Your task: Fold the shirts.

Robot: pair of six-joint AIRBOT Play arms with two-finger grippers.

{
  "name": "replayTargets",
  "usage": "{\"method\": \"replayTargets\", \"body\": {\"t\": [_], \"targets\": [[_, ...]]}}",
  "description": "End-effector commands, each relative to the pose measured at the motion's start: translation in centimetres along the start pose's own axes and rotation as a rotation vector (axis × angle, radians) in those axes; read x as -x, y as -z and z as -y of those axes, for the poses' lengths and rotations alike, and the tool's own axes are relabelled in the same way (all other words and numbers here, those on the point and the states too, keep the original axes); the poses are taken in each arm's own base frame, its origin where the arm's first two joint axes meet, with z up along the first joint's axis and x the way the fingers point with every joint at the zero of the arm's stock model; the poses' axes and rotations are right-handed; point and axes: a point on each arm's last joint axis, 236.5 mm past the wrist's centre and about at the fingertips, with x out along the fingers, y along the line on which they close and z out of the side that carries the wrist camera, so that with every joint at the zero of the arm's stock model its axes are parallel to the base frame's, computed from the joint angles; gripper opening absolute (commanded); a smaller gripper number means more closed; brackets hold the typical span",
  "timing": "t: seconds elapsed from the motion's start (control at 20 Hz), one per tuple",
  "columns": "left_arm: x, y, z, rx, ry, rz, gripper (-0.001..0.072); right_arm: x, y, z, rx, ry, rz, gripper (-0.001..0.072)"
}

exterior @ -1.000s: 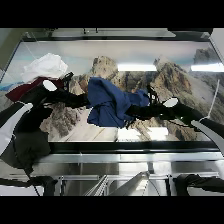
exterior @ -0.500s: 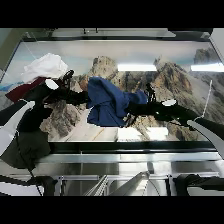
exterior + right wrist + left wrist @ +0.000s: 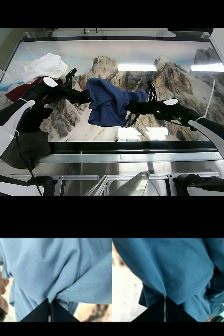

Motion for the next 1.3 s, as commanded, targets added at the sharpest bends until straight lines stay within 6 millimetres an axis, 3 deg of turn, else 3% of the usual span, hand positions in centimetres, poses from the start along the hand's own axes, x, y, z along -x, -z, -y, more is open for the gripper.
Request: {"method": "replayTargets", "body": {"t": [0.0, 0.1, 0.2, 0.3, 0.4, 0.55, 0.65, 0.75, 0.85, 1.0, 1.1, 1.25], "targets": [[1.9, -0.6, 1.3, -0.026, 0.028, 0.026, 0.0022, 1.7, -0.8, -0.9, 0.056, -0.016, 0.01, 0.0016], [5.9, -2.4, 2.5, -0.057, 0.029, 0.117, 0.0022, 4.8, -2.5, -2.1, 0.103, -0.048, 0.044, 0.0016], [12.1, -4.3, 5.0, -0.11, 0.053, 0.248, 0.0022, 10.3, -5.9, -4.2, 0.163, -0.09, 0.146, 0.0015], [20.0, -5.9, 9.9, -0.207, 0.125, 0.399, 0.0022, 17.8, -9.5, -8.0, 0.286, -0.141, 0.29, 0.0016], [28.8, -6.3, 16.1, -0.337, 0.183, 0.586, 0.0021, 25.9, -11.3, -13.0, 0.44, -0.16, 0.446, 0.0016], [40.2, -3.6, 24.9, -0.563, 0.17, 0.854, 0.0022, 36.5, -10.6, -21.7, 0.681, -0.146, 0.712, 0.0016], [45.2, -0.2, 29.6, -0.686, 0.159, 0.98, 0.0022, 41.7, -8.4, -26.9, 0.835, -0.117, 0.873, 0.0016], [48.0, 2.8, 32.6, -0.766, 0.154, 1.048, 0.0021, 45.5, -6.3, -30.4, 0.924, -0.097, 1.014, 0.0016], [49.6, 5.4, 34.4, -0.819, 0.151, 1.095, 0.0022, 48.5, -4.5, -32.7, 0.979, -0.077, 1.138, 0.0016], [50.5, 6.9, 35.4, -0.845, 0.149, 1.13, 0.0022, 51.0, -4.1, -33.5, 1.003, -0.037, 1.255, 0.0016], [49.8, 6.0, 34.7, -0.816, 0.159, 1.101, 0.0021, 50.5, -5.7, -32.6, 0.969, -0.034, 1.236, 0.0016], [45.4, 1.9, 31.6, -0.722, 0.194, 0.939, 0.0022, 45.7, -10.4, -29.0, 0.86, -0.097, 1.062, 0.0016]]}}
